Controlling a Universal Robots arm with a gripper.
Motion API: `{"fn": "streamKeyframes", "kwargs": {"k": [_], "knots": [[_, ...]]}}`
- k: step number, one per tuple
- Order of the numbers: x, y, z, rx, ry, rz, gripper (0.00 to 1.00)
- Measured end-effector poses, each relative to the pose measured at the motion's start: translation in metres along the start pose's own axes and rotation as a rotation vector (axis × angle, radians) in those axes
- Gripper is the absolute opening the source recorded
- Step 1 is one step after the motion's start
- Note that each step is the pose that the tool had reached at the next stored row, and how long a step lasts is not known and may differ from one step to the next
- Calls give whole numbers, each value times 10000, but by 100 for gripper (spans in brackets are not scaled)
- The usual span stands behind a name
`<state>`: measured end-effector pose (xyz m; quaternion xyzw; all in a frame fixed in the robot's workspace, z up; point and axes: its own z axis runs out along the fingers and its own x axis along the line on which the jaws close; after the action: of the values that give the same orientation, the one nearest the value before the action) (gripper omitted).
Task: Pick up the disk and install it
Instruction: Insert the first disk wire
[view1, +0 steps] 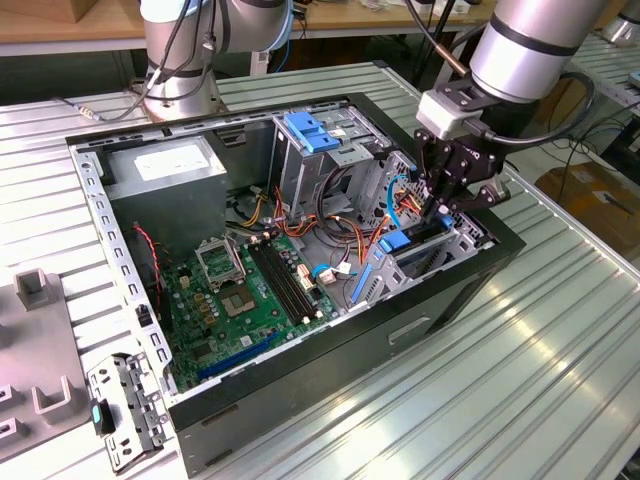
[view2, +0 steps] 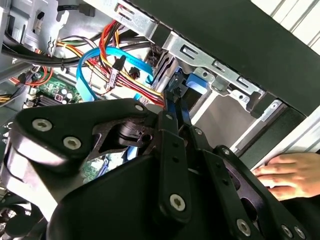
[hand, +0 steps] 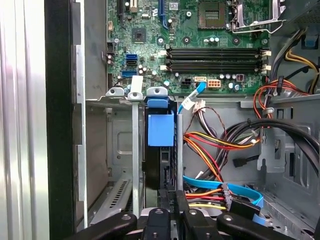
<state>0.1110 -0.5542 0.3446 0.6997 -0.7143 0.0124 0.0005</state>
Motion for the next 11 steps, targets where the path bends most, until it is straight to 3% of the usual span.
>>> {"fn": "streamKeyframes", "kwargs": {"k": [4, 11], "knots": [[8, -1, -26, -1, 1, 62, 16], [13, 0, 11, -2, -2, 118, 16]]}}
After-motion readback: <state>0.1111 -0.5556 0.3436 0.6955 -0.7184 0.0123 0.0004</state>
